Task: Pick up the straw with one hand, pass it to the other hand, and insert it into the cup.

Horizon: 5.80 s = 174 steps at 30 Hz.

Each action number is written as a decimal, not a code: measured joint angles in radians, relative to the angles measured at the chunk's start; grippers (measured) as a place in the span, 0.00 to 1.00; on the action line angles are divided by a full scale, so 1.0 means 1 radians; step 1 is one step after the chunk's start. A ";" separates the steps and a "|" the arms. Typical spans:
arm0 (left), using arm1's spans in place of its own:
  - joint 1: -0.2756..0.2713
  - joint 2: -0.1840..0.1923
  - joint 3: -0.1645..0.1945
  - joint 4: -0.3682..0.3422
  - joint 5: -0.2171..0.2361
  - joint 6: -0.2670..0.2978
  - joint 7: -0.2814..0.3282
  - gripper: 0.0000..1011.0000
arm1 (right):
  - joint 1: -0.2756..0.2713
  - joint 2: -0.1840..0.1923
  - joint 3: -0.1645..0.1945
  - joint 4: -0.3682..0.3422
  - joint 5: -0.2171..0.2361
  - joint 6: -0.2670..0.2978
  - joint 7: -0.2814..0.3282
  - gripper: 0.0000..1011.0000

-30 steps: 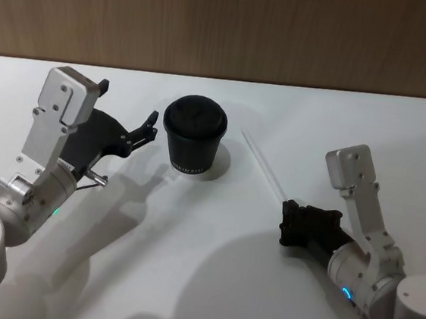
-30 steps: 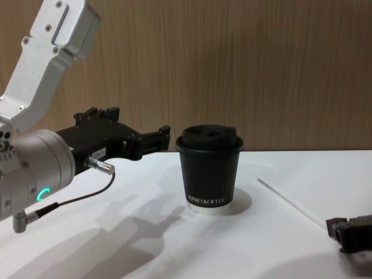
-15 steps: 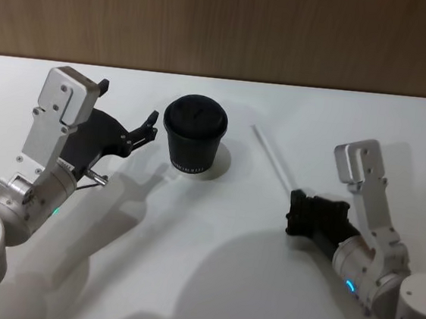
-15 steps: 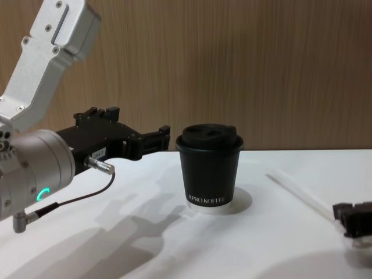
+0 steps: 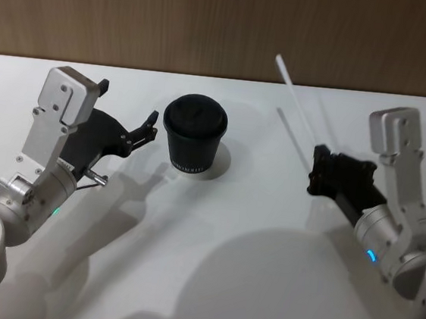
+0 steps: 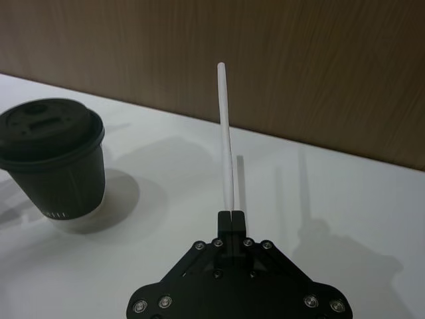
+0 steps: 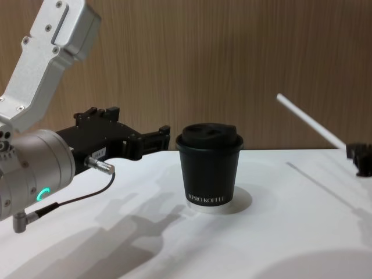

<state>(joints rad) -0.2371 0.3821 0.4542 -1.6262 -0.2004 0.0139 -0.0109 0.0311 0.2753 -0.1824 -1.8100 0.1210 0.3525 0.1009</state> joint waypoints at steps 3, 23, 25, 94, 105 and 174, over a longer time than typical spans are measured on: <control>0.000 0.000 0.000 0.000 0.000 0.000 0.000 0.99 | 0.012 0.010 0.010 -0.002 0.000 -0.036 0.017 0.00; 0.000 0.000 0.000 0.000 0.000 0.000 0.000 0.99 | 0.113 0.090 0.058 0.033 0.104 -0.296 0.235 0.00; 0.000 0.000 0.000 0.000 0.000 0.000 0.000 0.99 | 0.127 0.098 0.061 0.044 0.127 -0.323 0.269 0.00; 0.017 0.012 -0.046 -0.059 -0.083 -0.002 -0.065 0.99 | 0.418 0.052 -0.120 0.321 0.464 -0.459 0.694 0.00; 0.032 0.031 -0.113 -0.139 -0.233 -0.005 -0.185 0.99 | 0.420 0.052 -0.122 0.323 0.465 -0.459 0.694 0.00; -0.229 -0.105 -0.107 0.049 -0.812 0.054 -0.558 0.99 | 0.421 0.052 -0.123 0.325 0.466 -0.459 0.693 0.00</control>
<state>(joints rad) -0.4659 0.2767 0.3470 -1.5774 -1.0124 0.0682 -0.5688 0.4516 0.3270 -0.3057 -1.4854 0.5872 -0.1061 0.7940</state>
